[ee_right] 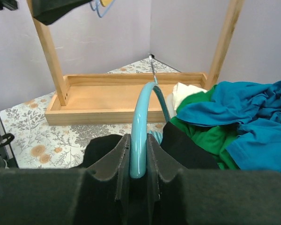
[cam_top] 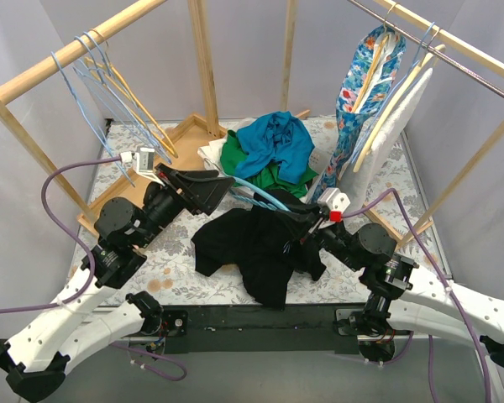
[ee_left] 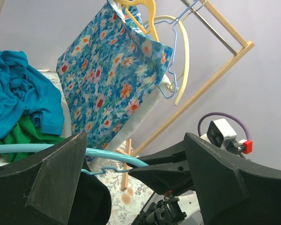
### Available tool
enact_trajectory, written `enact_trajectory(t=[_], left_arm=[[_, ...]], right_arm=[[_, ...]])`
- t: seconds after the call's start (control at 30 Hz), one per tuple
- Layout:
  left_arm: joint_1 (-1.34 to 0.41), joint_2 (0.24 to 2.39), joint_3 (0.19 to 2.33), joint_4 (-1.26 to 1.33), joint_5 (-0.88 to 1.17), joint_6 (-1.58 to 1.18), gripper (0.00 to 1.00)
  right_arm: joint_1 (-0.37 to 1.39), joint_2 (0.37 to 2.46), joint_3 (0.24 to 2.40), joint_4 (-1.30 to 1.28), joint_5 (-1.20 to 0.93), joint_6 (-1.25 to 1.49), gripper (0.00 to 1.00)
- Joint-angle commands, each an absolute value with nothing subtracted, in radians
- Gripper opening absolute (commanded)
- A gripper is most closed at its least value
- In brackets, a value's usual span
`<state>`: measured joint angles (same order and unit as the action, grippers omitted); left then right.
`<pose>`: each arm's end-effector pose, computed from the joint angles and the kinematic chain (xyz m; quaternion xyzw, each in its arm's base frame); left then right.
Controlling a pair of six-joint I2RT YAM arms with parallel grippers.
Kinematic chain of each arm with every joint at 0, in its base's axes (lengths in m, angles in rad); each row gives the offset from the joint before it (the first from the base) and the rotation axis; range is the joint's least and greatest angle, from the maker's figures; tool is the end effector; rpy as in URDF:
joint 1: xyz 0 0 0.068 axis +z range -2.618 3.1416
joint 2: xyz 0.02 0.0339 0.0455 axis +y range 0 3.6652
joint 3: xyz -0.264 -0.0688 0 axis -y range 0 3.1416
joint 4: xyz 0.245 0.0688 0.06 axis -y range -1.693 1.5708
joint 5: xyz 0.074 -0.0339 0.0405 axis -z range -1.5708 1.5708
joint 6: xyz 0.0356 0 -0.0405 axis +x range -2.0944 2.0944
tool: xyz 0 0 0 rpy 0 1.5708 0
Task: Remove the t-shirt from the hanger
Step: Place the hanger at the clothesline.
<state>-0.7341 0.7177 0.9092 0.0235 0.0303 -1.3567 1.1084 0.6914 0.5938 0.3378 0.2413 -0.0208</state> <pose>0.1161 -0.1062 0.4160 -0.1808 0.6006 -0.6785 0.3824 0.0842 0.1499 0.3435 -0.2479 0.5684 0.3405 0.7068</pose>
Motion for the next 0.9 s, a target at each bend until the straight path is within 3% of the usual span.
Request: enact_trajectory(t=[0.0, 0.23, 0.5, 0.87], left_arm=[[-0.733, 0.689, 0.92, 0.006, 0.02, -1.324, 0.85], [-0.733, 0.686, 0.881, -0.018, 0.038, -1.351, 0.87], [-0.733, 0.687, 0.824, 0.02, 0.048, -1.388, 0.88], [-0.733, 0.834, 0.733, 0.204, 0.147, -1.554, 0.86]], right_arm=[[1.111, 0.687, 0.653, 0.399, 0.295, -0.008, 0.01], [1.112, 0.715, 0.715, 0.316, 0.34, 0.02, 0.01], [1.111, 0.746, 0.828, -0.039, 0.379, 0.054, 0.01], [1.111, 0.712, 0.789, -0.178, 0.259, 0.089, 0.01]])
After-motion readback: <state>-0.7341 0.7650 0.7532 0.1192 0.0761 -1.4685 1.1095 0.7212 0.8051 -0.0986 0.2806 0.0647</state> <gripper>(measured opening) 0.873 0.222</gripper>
